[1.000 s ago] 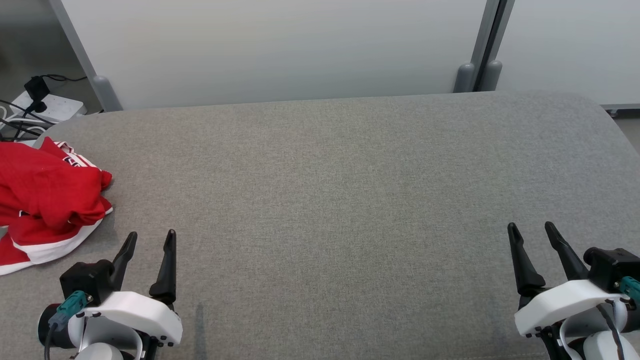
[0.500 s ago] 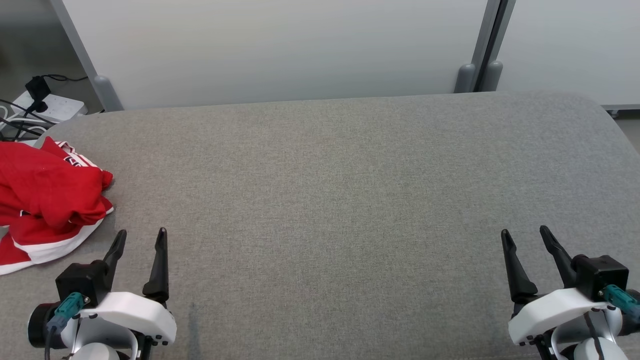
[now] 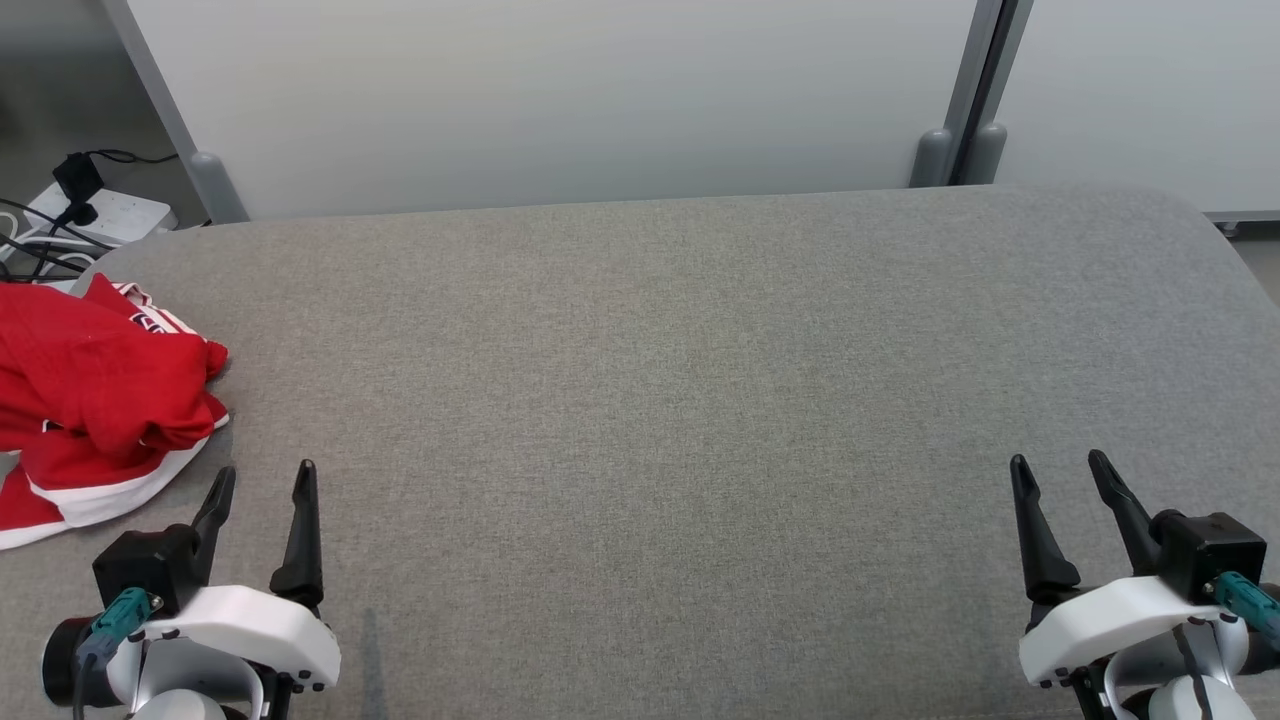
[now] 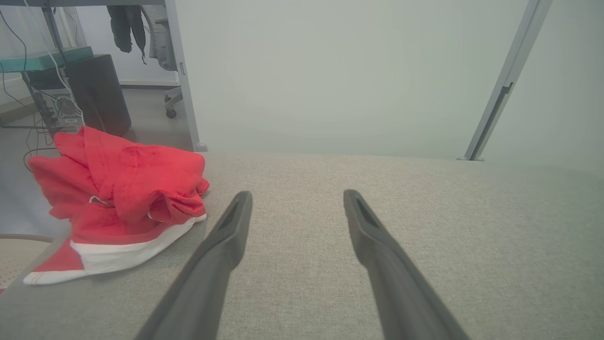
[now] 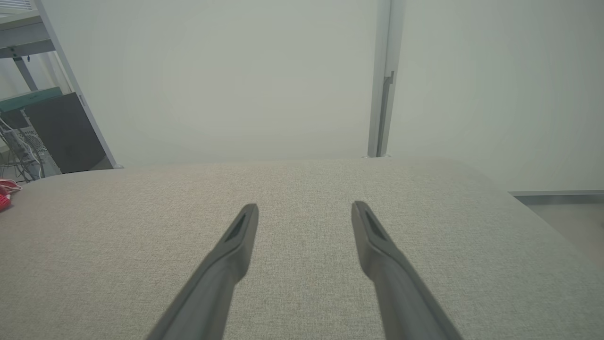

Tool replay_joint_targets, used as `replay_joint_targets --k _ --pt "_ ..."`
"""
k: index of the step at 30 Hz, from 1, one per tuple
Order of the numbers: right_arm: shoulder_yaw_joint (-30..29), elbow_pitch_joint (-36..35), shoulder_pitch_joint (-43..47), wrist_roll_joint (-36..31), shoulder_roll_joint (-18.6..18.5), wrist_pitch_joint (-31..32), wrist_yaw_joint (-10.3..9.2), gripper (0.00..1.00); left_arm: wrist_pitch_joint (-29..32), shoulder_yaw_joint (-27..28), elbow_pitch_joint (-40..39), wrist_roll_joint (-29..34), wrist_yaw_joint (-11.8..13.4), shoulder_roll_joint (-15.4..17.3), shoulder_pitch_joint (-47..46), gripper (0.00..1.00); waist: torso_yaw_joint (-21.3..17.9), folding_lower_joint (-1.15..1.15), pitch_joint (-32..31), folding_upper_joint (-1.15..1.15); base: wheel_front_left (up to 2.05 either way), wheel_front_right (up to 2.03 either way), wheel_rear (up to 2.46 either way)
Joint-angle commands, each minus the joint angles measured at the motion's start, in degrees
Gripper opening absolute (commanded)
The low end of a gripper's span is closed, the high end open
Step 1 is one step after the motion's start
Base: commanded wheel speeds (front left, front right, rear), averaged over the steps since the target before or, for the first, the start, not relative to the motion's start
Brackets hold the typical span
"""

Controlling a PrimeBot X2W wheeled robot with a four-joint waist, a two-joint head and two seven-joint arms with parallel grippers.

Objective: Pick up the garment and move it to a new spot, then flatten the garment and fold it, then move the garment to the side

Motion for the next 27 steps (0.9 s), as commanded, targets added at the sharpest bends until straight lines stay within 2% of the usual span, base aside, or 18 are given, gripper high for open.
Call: replay_joint_targets --k 1,15,21,27 --pt "0.8 -1.26 -1.5 0.32 -0.61 -0.9 0.41 1.0 0.03 2.15 -1.43 -0.32 0.53 1.68 -1.76 1.0 0.03 0.0 0.0 0.0 0.0 0.0 0.0" --pt "1.26 -0.82 -1.75 -0.18 -0.86 -1.04 0.41 1.0 1.38 0.67 -2.27 0.06 1.25 1.82 -1.7 1.0 1.33 0.0 0.03 0.0 0.0 0.0 0.0" --pt "2.1 -1.18 -1.55 -0.25 -0.93 -0.74 0.41 1.0 1.37 0.36 -1.71 0.12 1.44 1.83 -2.37 1.0 4.42 0.0 0.06 0.0 0.0 0.0 0.0" --pt "3.28 -2.04 -1.26 -0.15 -0.73 -0.21 0.41 1.0 1.0 0.52 -0.9 -0.28 1.25 2.12 -2.65 1.0 9.43 0.0 -0.24 0.0 0.0 0.0 0.0"
